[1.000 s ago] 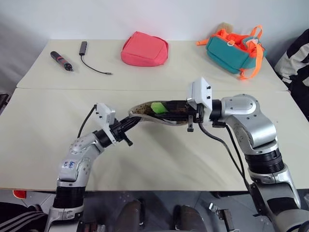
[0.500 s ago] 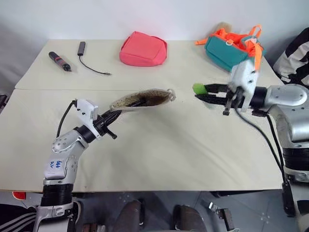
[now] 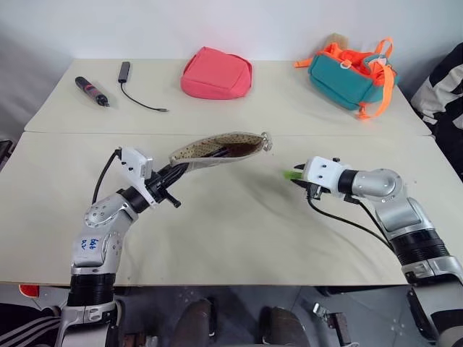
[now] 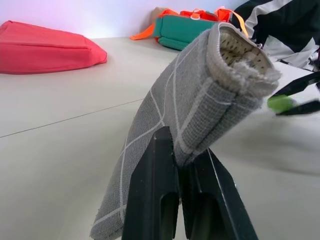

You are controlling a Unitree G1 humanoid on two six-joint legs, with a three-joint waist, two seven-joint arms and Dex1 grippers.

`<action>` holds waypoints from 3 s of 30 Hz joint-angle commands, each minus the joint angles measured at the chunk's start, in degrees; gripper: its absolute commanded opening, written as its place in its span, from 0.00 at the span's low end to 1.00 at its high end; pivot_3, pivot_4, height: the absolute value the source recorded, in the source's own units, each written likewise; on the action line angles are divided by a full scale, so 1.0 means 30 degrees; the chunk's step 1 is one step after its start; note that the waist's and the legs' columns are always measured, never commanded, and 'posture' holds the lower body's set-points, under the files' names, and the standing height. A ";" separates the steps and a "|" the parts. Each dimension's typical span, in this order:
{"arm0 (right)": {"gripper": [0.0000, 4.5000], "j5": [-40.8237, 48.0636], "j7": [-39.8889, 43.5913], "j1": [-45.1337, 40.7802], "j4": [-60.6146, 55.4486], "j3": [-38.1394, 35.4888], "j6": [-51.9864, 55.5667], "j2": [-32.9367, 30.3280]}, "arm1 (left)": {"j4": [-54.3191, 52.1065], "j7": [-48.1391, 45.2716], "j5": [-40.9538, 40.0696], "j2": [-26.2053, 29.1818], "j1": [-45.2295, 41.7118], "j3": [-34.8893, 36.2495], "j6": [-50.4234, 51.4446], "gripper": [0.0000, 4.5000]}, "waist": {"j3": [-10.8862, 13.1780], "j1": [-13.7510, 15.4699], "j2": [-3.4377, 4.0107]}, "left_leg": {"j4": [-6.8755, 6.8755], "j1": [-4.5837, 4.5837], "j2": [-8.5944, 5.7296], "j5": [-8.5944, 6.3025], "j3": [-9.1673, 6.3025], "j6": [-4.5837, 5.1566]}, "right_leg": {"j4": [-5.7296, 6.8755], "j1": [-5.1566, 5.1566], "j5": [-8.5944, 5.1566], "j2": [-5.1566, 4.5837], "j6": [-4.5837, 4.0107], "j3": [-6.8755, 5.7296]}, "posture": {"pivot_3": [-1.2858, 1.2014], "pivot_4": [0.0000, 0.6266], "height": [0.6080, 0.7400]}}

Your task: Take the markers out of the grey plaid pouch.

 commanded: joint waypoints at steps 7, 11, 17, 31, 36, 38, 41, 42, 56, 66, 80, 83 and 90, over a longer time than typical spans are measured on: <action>0.73 0.8551 0.3982 -0.0878 -0.6707 -0.3599 0.6100 0.0311 | -0.1307 -0.0038 -0.0974 -0.0237 0.0000 0.0031 0.0831 0.00 | 0.0002 0.0002 0.0004 | 0.0000 -0.0003 0.0037 -0.0002 -0.0006 -0.0001 | -0.0015 -0.0001 0.0013 0.0032 -0.0018 -0.0001 | 0.52 0.24 1.00; 0.73 0.9951 0.3632 -0.1807 -0.8863 -0.3447 0.7948 0.1015 | -0.1464 -0.0225 -0.1132 -0.0094 -0.0118 -0.0200 0.1385 0.00 | 0.0001 -0.0034 0.0003 | 0.0000 0.0000 0.0073 -0.0021 0.0003 -0.0031 | -0.0029 -0.0008 0.0028 0.0070 -0.0043 0.0006 | 0.52 0.24 1.00; 0.37 0.7198 0.2180 -0.2384 -0.8789 -0.0809 0.6960 0.2682 | -0.2017 -0.0449 -0.0780 -0.0192 -0.0025 -0.1147 0.1662 0.00 | 0.0001 0.0025 0.0003 | 0.0000 -0.0005 0.0078 -0.0048 0.0020 -0.0076 | -0.0032 -0.0027 0.0030 0.0076 -0.0047 0.0022 | 0.52 0.24 1.00; 0.01 0.0308 0.0810 -0.2222 -0.6747 0.2989 0.3193 0.2575 | -0.3644 -0.0318 -0.1071 -0.0230 0.0476 -0.2070 0.2623 0.00 | 0.0002 -0.0047 0.0002 | -0.0001 -0.0005 0.0096 -0.0024 0.0092 -0.0048 | 0.0005 -0.0082 0.0031 0.0108 -0.0049 0.0096 | 0.52 0.24 1.00; 0.01 -0.3125 0.0298 -0.3147 -0.5413 0.4537 0.1487 0.2212 | -0.4656 -0.1035 -0.1624 -0.0315 0.0306 -0.3032 0.3417 0.00 | 0.0002 -0.0119 0.0002 | 0.0000 -0.0005 0.0097 -0.0023 0.0130 -0.0050 | 0.0032 -0.0119 0.0031 0.0109 -0.0049 0.0152 | 0.52 0.24 1.00; 0.01 -0.3517 0.0237 -0.3143 -0.5077 0.4478 0.1539 0.2280 | -0.4892 -0.1133 -0.1648 -0.0296 0.0338 -0.3151 0.3420 0.00 | 0.0001 -0.0114 0.0002 | 0.0000 -0.0004 0.0097 -0.0022 0.0132 -0.0052 | 0.0035 -0.0119 0.0031 0.0109 -0.0049 0.0158 | 0.52 0.24 1.00; 0.09 -0.3462 0.0455 -0.3060 -0.4886 0.4244 0.1651 0.2428 | -0.4932 -0.1056 -0.1687 -0.0263 0.0444 -0.3197 0.3784 0.00 | 0.0002 -0.0157 0.0002 | 0.0000 0.0000 0.0105 -0.0020 0.0132 -0.0054 | 0.0032 -0.0116 0.0032 0.0119 -0.0051 0.0163 | 0.52 0.24 1.00; 0.14 -0.3439 0.0413 -0.3054 -0.4871 0.4150 0.1572 0.2454 | -0.4934 -0.1054 -0.1731 -0.0291 0.0563 -0.3178 0.3853 0.00 | 0.0001 -0.0181 0.0002 | 0.0000 -0.0001 0.0107 -0.0020 0.0132 -0.0054 | 0.0032 -0.0116 0.0032 0.0123 -0.0051 0.0163 | 0.52 0.24 1.00; 0.86 -0.4132 0.0590 -0.3062 -0.5266 0.4383 0.0848 0.2393 | -0.4726 -0.1077 -0.2803 -0.0716 0.0630 -0.2689 0.4922 0.00 | 0.0001 -0.0432 0.0002 | 0.0000 0.0002 0.0114 -0.0018 0.0134 -0.0054 | 0.0034 -0.0113 0.0034 0.0126 -0.0054 0.0167 | 0.52 0.24 1.00; 0.66 -0.3917 0.1057 -0.3172 -0.5297 0.4085 0.0804 0.2634 | -0.4682 -0.0618 -0.3312 -0.0796 0.0425 -0.2217 0.5486 0.00 | 0.0001 -0.0428 0.0002 | 0.0004 0.0005 0.0114 -0.0017 0.0135 -0.0053 | 0.0035 -0.0110 0.0034 0.0128 -0.0055 0.0171 | 0.52 0.24 1.00; 0.32 -0.3135 0.1686 -0.2919 -0.6950 0.3320 0.0726 0.2052 | -0.3924 0.0443 -0.2311 -0.0950 -0.0057 -0.2086 0.4663 0.00 | 0.0001 -0.0407 0.0001 | 0.0006 0.0004 0.0115 -0.0018 0.0135 -0.0054 | 0.0033 -0.0111 0.0035 0.0129 -0.0056 0.0175 | 0.52 0.24 1.00; 0.32 -0.3817 0.1704 -0.3302 -0.6809 0.3386 0.0282 0.1619 | -0.4040 -0.0411 -0.1903 -0.0341 0.0170 -0.2848 0.4547 0.00 | 0.0001 -0.0423 0.0001 | 0.0007 0.0008 0.0114 -0.0018 0.0136 -0.0054 | 0.0033 -0.0104 0.0036 0.0128 -0.0056 0.0174 | 0.52 0.24 1.00; 0.32 -0.4593 0.1963 -0.3507 -0.6017 0.3880 -0.0191 0.1428 | -0.4425 -0.1180 -0.1105 0.0236 0.0297 -0.3965 0.3988 0.00 | 0.0001 -0.0429 0.0001 | 0.0007 0.0009 0.0122 -0.0020 0.0156 -0.0057 | 0.0034 -0.0117 0.0036 0.0133 -0.0057 0.0190 | 0.52 0.24 1.00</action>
